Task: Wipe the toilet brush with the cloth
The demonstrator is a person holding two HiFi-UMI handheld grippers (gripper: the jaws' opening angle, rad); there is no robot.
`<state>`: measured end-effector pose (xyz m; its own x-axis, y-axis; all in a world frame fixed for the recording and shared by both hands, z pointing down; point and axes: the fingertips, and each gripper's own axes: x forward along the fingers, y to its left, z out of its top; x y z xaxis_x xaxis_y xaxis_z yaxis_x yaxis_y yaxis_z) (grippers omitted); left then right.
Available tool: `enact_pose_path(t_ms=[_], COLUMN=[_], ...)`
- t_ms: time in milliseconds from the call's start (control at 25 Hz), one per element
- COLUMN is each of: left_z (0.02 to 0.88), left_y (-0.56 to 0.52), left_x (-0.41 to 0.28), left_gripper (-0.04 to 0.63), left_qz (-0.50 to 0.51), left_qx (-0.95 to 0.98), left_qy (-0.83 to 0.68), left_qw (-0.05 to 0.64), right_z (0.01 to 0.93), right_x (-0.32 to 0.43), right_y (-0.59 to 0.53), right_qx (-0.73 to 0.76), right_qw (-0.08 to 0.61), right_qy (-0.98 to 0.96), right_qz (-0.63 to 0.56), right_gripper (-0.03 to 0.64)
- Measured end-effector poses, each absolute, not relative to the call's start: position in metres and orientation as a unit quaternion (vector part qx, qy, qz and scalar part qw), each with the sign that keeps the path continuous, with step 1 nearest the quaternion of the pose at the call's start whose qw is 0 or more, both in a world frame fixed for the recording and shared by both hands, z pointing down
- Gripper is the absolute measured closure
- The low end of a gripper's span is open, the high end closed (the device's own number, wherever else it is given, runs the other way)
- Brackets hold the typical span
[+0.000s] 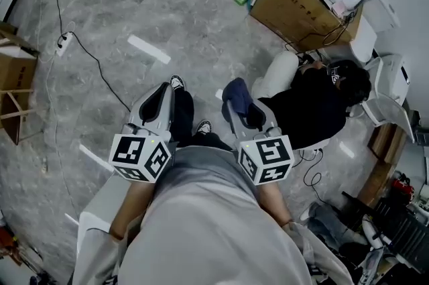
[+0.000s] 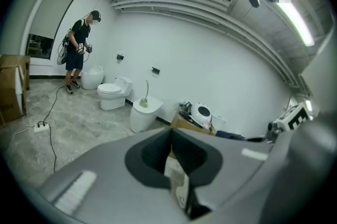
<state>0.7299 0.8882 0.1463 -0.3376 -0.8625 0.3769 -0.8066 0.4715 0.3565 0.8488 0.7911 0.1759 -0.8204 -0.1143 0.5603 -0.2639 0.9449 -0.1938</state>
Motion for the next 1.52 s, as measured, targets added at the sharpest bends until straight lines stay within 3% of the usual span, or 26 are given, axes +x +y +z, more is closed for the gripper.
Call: enact_pose_path(t_ms=[320,720,1000,1520], left_z=[0.119,0.102,0.096,0.093], left_y=[0.87,0.879,0.872,0.816], left_x=[0.64,0.534,0.496,0.414], left_gripper=[0.595,0.595,0.595,0.595], left_qz=[-0.122,-0.069,-0.12,-0.112], left_qx=[0.511,0.495,0.531,0.53], left_qy=[-0.814,-0.842,-0.81,-0.82], left_qw=[0.249,0.205,0.218,0.186], right_z=[0.171,0.132,0.139,0.137], right_x=[0.77,0.665,0.621,0.536], right_y=[0.765,0.761,0.759,0.714], right_qx=[0.086,0.039,0.048,-0.019], right_qw=[0.285,0.256,0.283,0.253], right_qy=[-0.944,-0.955,-0.954,-0.957], right_qz=[0.139,0.146,0.091,0.14], right_gripper=[0.512,0.515,0.515,0.52])
